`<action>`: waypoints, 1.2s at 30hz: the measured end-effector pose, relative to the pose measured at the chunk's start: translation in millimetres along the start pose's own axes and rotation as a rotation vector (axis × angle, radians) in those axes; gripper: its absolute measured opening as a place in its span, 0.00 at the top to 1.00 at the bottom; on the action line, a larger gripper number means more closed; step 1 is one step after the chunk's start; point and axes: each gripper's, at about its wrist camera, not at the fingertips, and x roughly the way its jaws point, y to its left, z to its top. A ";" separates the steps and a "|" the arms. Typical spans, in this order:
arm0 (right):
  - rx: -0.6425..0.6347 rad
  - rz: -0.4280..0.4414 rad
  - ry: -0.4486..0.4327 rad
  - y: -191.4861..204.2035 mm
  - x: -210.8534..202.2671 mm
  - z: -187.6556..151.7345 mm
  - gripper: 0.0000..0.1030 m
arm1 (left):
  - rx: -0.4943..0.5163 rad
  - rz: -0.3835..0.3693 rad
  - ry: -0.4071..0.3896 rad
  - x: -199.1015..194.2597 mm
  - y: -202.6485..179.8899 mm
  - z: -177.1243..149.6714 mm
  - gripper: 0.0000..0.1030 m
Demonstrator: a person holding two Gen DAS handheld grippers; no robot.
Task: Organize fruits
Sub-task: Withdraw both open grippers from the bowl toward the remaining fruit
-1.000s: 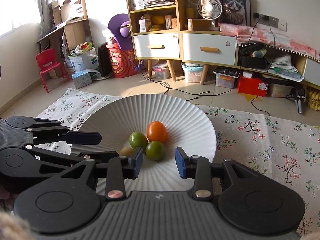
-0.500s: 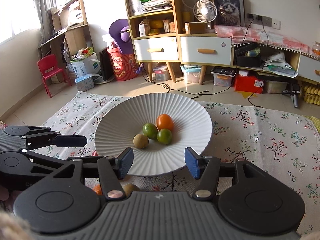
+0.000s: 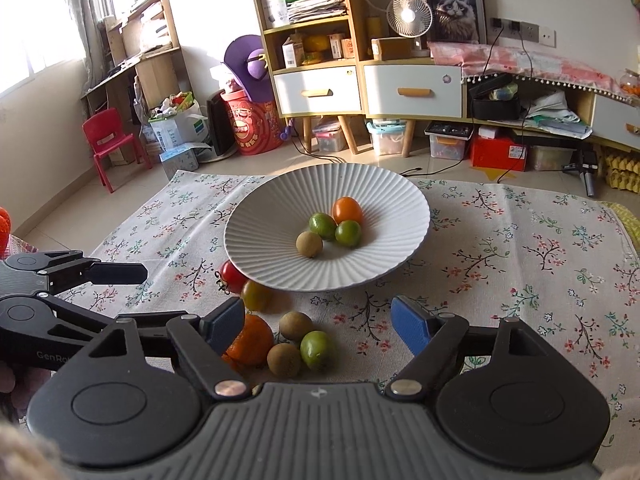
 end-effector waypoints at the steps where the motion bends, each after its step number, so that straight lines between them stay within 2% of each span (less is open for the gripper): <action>1: 0.000 0.001 0.002 0.6 -1.3 -2.7 0.21 | -0.005 0.004 0.000 -1.2 0.4 -3.3 0.14; 5: -0.003 -0.005 0.016 2.3 -3.1 -11.7 0.15 | -0.019 0.017 0.004 -4.3 2.0 -17.1 0.07; 12: -0.027 -0.012 0.036 5.8 -6.7 -28.1 0.07 | -0.070 0.033 0.038 -3.5 10.4 -37.8 0.06; 20: -0.027 -0.023 0.072 4.0 -4.7 -48.9 0.06 | -0.084 0.062 0.056 -3.8 14.5 -62.1 0.06; 27: -0.043 -0.021 0.108 8.1 3.6 -62.5 0.06 | -0.058 0.087 0.049 2.6 18.4 -71.8 0.06; 36: -0.123 -0.042 0.099 22.8 9.9 -71.1 0.04 | -0.018 0.088 -0.002 9.1 14.6 -72.4 0.05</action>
